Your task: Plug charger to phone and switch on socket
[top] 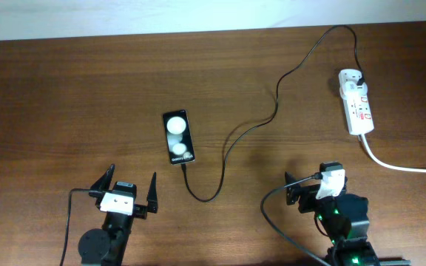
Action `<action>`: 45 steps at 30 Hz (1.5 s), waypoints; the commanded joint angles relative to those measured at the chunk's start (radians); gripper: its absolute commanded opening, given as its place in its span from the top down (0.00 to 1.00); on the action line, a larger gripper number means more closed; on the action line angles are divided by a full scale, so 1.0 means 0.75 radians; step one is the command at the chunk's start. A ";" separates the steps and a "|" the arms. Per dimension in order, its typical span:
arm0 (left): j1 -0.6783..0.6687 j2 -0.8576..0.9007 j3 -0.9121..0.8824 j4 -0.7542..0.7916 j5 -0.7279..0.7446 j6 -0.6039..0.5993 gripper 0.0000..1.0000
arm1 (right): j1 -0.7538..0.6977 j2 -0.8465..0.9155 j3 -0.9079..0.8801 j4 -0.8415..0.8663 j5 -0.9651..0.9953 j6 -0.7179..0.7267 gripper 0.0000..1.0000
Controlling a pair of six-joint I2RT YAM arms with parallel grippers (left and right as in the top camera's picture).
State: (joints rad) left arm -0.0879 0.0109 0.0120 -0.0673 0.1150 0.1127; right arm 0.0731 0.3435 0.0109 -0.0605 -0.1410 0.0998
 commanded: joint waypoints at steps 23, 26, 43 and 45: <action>-0.004 -0.008 -0.005 -0.007 -0.010 0.017 0.01 | 0.007 -0.454 -0.007 -0.006 -0.022 -0.088 0.01; -0.004 -0.008 -0.005 -0.007 -0.010 0.017 0.01 | 0.007 -0.454 -0.007 -0.006 -0.022 -0.088 0.01; -0.004 -0.008 -0.005 -0.007 -0.010 0.017 0.01 | 0.007 -0.454 -0.007 -0.006 -0.022 -0.088 0.01; -0.004 -0.008 -0.005 -0.007 -0.010 0.017 0.01 | 0.007 -0.454 -0.007 -0.006 -0.022 -0.088 0.01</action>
State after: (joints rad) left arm -0.0879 0.0109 0.0120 -0.0677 0.1150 0.1127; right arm 0.0731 0.0147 0.0105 -0.0605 -0.1417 0.0406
